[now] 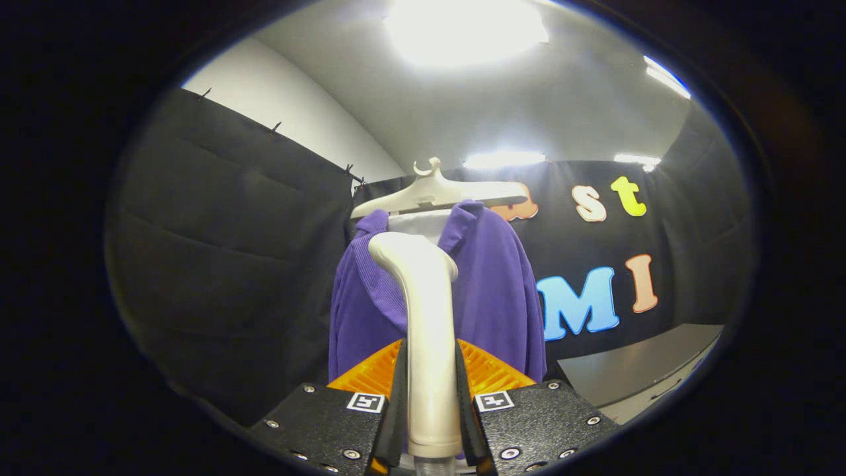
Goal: Iron the clothes twice with a garment steamer, once on the left side and once on the right side.
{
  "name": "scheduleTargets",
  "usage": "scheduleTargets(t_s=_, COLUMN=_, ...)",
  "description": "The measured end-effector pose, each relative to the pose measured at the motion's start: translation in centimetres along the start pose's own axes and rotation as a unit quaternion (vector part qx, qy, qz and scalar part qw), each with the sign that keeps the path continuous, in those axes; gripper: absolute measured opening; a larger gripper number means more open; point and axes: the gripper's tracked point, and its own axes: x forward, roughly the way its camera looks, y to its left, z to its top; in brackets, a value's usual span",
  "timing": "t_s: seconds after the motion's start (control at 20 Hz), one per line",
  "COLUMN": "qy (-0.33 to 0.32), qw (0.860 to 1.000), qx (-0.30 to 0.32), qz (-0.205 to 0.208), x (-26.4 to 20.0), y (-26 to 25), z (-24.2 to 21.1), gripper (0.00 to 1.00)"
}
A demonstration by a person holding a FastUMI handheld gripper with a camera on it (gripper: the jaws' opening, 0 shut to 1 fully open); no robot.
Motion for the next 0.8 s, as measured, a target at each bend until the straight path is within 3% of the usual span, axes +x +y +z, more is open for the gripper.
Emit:
scheduleTargets(t_s=0.35, qy=-0.019, qw=0.999, qx=-0.029, qz=0.002, x=6.7, y=2.3, z=3.2, gripper=0.36)
scheduleTargets(t_s=0.55, qy=0.001, qw=0.999, qx=-0.037, qz=0.008, x=8.6, y=3.7, z=2.0, gripper=0.36)
scheduleTargets(t_s=0.8, qy=0.029, qw=0.998, qx=-0.045, qz=0.016, x=7.5, y=4.5, z=-1.3, gripper=0.36)
